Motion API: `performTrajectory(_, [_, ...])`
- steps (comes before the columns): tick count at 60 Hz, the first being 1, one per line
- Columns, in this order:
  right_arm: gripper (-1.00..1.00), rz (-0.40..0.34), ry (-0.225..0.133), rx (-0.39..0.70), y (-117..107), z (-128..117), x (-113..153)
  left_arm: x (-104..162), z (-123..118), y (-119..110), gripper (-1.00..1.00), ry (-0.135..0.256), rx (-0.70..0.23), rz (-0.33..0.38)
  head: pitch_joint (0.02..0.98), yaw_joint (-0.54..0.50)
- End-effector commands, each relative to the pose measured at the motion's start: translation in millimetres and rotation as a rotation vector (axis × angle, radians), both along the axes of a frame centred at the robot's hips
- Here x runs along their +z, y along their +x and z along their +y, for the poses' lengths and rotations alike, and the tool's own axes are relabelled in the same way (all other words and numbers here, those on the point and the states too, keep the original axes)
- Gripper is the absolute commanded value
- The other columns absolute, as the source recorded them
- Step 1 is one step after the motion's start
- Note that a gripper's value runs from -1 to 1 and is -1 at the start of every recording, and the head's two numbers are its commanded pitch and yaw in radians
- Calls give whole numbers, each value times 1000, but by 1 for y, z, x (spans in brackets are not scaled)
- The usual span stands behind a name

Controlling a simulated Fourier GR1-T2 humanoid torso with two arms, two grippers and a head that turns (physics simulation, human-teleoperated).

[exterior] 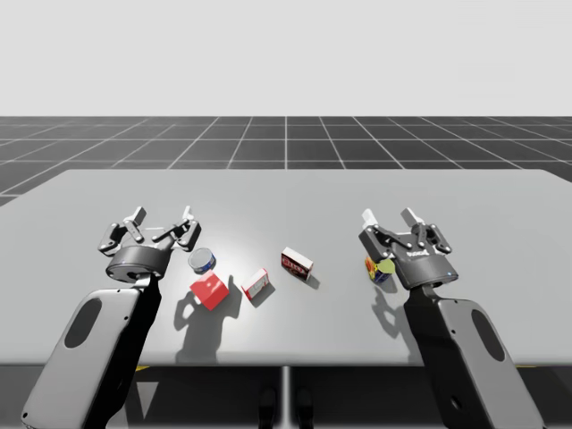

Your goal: Find the red cube and pick it up.

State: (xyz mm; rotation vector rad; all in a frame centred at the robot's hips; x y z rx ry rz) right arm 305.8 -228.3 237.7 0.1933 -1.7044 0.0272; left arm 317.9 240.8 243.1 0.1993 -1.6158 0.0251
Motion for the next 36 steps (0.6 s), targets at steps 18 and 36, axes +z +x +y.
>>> performTrajectory(18, [-1000,15,69,-3,-1,-3,4,-1,1,0,-1000,1,-1,1,186,-20])
performTrajectory(36, [-1000,24,63,-5,-1,-3,4,-1,1,1,-1000,5,-5,2,486,20])
